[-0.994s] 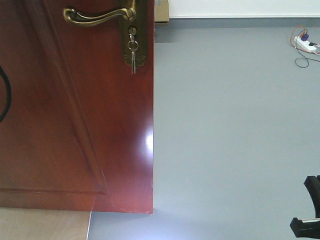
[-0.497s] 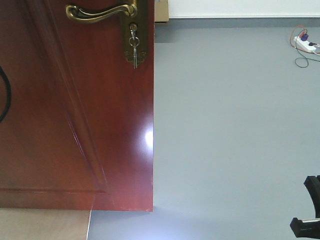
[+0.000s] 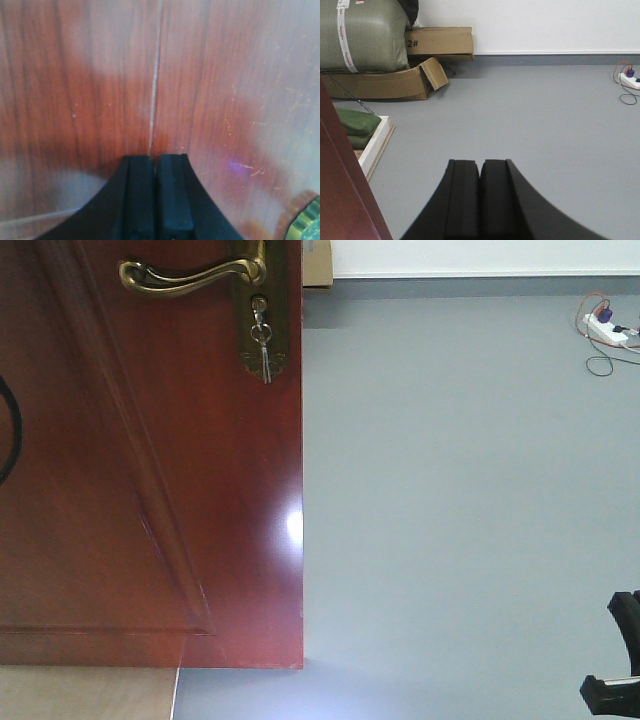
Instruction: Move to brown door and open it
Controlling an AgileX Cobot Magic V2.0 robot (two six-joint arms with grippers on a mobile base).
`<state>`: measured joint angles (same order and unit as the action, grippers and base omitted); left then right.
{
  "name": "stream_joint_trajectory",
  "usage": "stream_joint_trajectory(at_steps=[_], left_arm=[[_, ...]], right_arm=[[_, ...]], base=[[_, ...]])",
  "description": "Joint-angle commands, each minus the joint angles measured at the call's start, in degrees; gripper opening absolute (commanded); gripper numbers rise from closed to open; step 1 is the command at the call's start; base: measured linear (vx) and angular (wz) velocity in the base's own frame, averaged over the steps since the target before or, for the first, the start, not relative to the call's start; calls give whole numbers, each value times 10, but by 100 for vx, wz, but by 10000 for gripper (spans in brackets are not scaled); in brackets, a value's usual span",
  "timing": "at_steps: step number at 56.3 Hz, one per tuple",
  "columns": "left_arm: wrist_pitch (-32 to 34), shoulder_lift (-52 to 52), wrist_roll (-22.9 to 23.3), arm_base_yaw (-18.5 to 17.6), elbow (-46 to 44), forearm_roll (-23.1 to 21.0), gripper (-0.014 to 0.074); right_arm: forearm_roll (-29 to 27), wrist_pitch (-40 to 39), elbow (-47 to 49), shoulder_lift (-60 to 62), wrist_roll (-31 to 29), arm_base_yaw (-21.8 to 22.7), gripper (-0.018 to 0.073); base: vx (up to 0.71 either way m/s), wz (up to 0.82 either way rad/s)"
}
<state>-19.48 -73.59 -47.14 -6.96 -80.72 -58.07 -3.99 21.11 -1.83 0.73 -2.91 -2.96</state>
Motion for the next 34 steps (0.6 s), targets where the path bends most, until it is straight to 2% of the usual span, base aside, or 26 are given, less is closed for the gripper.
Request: stream_joint_trajectory(at_steps=[1, 34], left_arm=[[32, 11, 5, -4, -14, -14, 136], [32, 11, 5, -4, -14, -14, 136]], right_arm=[[2, -45, -2, 3, -4, -1, 0], [2, -45, -2, 3, -4, -1, 0]], base=[[3, 0], [3, 0]])
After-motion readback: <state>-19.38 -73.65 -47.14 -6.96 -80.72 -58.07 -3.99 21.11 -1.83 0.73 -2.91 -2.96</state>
